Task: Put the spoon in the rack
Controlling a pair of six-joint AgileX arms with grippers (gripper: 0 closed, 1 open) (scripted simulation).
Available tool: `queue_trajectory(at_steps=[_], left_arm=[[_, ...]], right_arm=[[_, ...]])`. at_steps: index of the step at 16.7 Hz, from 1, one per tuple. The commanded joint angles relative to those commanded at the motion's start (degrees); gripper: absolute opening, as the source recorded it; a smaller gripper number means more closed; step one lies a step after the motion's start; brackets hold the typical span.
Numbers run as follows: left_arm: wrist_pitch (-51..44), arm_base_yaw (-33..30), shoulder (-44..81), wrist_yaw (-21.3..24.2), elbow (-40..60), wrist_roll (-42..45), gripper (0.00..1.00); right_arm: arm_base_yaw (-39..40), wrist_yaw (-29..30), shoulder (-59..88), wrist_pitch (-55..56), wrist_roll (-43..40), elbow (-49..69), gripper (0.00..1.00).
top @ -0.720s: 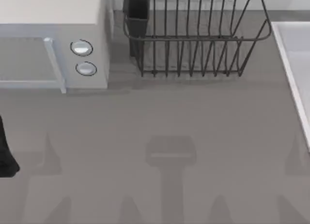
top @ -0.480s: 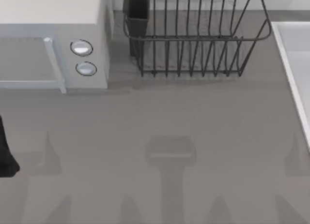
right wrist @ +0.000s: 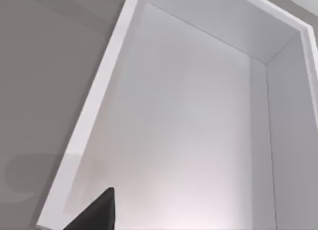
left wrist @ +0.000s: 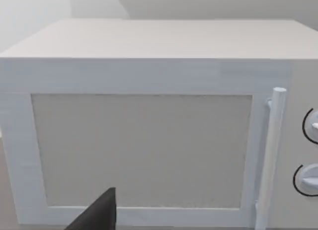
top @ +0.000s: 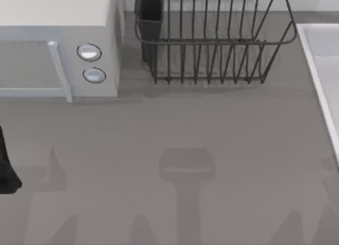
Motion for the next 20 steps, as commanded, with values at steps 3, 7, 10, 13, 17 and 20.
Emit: queue_trajectory(at_steps=[3, 7, 10, 13, 17, 20], left_arm=[[0.0, 0.0, 0.0, 0.0, 0.0, 0.0, 1.0], [0.0, 0.0, 0.0, 0.0, 0.0, 0.0, 1.0], [0.0, 0.0, 0.0, 0.0, 0.0, 0.0, 1.0], [0.0, 0.0, 0.0, 0.0, 0.0, 0.0, 1.0], [0.0, 0.0, 0.0, 0.0, 0.0, 0.0, 1.0], [0.0, 0.0, 0.0, 0.0, 0.0, 0.0, 1.0]], right_arm=[[-2.66, 0.13, 9.58, -6.66, -12.46, 5.36, 1.0], [-6.38, 0.23, 19.78, -15.12, -23.6, 12.06, 1.0], [-8.96, 0.73, 29.66, -22.76, -34.44, 16.24, 1.0], [-11.65, 0.59, 39.46, -30.18, -47.19, 21.71, 1.0], [-14.62, 0.03, 50.08, -38.43, -60.88, 29.19, 1.0], [-15.27, 0.28, 53.98, -41.54, -66.12, 32.83, 1.0]])
